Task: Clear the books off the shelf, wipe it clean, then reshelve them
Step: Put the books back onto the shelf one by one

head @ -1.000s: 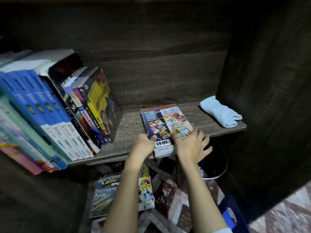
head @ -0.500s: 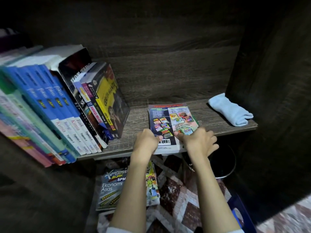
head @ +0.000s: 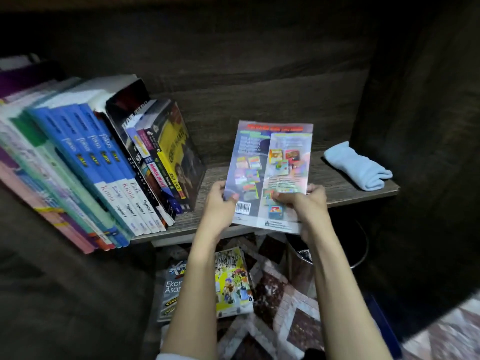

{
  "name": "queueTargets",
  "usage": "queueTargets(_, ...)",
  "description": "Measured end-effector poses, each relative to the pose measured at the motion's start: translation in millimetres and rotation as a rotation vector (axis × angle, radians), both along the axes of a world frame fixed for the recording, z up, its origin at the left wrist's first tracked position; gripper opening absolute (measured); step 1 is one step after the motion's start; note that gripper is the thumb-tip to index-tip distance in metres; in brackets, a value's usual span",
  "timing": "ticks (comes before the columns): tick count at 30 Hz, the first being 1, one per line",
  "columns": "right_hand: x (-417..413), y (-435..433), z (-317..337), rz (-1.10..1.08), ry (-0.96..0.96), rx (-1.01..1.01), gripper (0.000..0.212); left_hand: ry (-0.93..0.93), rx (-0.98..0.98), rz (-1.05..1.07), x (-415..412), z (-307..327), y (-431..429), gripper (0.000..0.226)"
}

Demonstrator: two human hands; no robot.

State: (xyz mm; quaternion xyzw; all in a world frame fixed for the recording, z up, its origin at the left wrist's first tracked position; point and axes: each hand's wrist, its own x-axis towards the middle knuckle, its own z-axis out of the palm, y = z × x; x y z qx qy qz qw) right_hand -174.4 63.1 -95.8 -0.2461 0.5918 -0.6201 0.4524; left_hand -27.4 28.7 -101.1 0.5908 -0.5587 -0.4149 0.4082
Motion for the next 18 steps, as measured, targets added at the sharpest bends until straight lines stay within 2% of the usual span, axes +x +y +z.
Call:
queueTargets(1, 3, 3, 3, 0.021, -0.095, -0.069, 0.048, 0.007, -0.031, -0.001, 2, 3, 1, 0.036)
queueTargets(3, 11, 10, 11, 0.065, -0.143, -0.163, 0.046, -0.015, -0.075, 0.006, 7, 8, 2, 0.040)
queueTargets(8, 40, 20, 12, 0.028, 0.078, -0.326, 0.048, -0.101, -0.105, 0.016, 17, 9, 1, 0.040)
queueTargets(11, 64, 20, 10, 0.003, 0.182, -0.424, 0.049, 0.052, -0.156, 0.083, 23, 16, 5, 0.046)
queueTargets(15, 96, 20, -1, -0.032, 0.348, -0.443, 0.047, 0.383, -0.302, 0.152, 33, 50, 16, 0.040)
queueTargets(18, 118, 20, -11, -0.042, 0.509, -0.434, 0.037, 0.454, -0.375, 0.071, 36, 75, 30, 0.038)
